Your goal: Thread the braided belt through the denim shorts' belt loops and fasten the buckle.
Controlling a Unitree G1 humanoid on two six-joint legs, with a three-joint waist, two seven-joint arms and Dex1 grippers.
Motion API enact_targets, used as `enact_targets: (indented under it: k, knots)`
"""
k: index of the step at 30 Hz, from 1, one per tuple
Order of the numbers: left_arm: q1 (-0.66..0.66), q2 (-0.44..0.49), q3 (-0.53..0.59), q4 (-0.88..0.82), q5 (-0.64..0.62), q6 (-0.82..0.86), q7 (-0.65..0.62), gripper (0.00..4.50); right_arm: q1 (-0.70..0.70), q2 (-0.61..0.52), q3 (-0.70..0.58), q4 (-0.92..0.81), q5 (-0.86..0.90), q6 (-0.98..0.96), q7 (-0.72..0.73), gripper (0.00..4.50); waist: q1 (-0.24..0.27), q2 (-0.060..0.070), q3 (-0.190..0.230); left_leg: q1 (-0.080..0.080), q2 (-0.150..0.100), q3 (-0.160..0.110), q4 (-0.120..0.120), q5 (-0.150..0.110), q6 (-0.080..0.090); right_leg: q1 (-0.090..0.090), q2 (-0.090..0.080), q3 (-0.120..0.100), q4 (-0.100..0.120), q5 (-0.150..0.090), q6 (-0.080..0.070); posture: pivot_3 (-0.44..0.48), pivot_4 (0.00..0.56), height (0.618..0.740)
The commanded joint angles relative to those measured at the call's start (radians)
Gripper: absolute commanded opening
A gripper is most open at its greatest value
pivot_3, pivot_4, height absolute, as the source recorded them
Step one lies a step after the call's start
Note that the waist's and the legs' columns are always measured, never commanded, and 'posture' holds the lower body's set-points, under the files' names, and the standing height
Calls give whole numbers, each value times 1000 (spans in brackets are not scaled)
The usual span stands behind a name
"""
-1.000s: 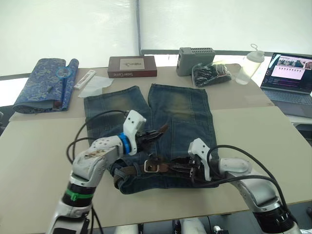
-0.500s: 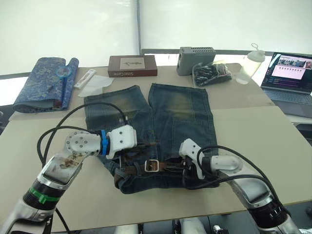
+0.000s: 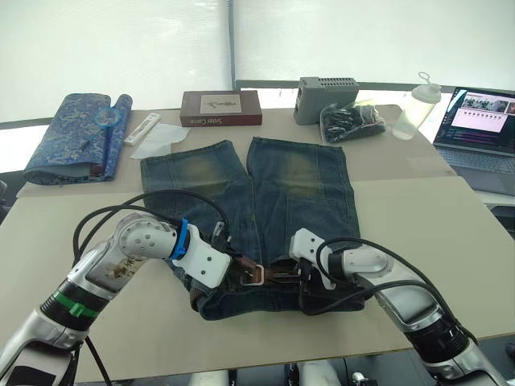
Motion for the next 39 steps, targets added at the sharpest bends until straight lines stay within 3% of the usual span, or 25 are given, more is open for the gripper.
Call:
enact_targets:
  k: [1, 13, 22, 30, 36, 39]
  knots:
    - [-52, -8, -27, 30, 31, -107, -29, 0, -16, -23, 16, -25, -23, 4, 11, 1838, 2, 0, 0, 0, 0, 0, 0, 0, 0, 0, 0, 0, 0, 0, 0, 0, 150, 709]
    - [-154, -89, -123, 96, 202, -237, -30, 0, -40, -26, 78, -19, -106, -54, 17, 1838, 7, 0, 0, 0, 0, 0, 1, 3, 6, 0, 0, 0, 2, 3, 5, 0, 150, 709]
    - [-126, -38, -124, 106, 270, -321, -11, 0, -20, 27, 52, -16, -83, -7, -3, 1838, 0, 0, -1, 3, 1, 0, 3, 1, 1, 0, 0, 1, 8, 1, 2, 0, 150, 709]
    - [-12, -133, -103, 53, 194, -151, 26, 0, 23, 94, -34, -44, 5, 56, -38, 1838, 0, 1, -2, 5, 1, 0, 4, 3, 5, 2, 0, 1, 10, 0, 1, 0, 150, 709]
    - [-22, -221, -90, 85, 174, -101, 51, 0, 50, 107, -60, -58, 26, 66, -50, 1838, 19, 2, -2, 5, 0, 0, 6, 0, 0, 2, -1, 1, 9, 0, 0, 0, 150, 709]
    - [8, -259, -62, 47, 111, 9, 41, 0, 56, 121, -84, -65, 46, 79, -60, 1838, 20, 2, -2, 5, 1, 0, 6, 0, 0, 2, -1, 1, 8, 0, 0, 0, 150, 709]
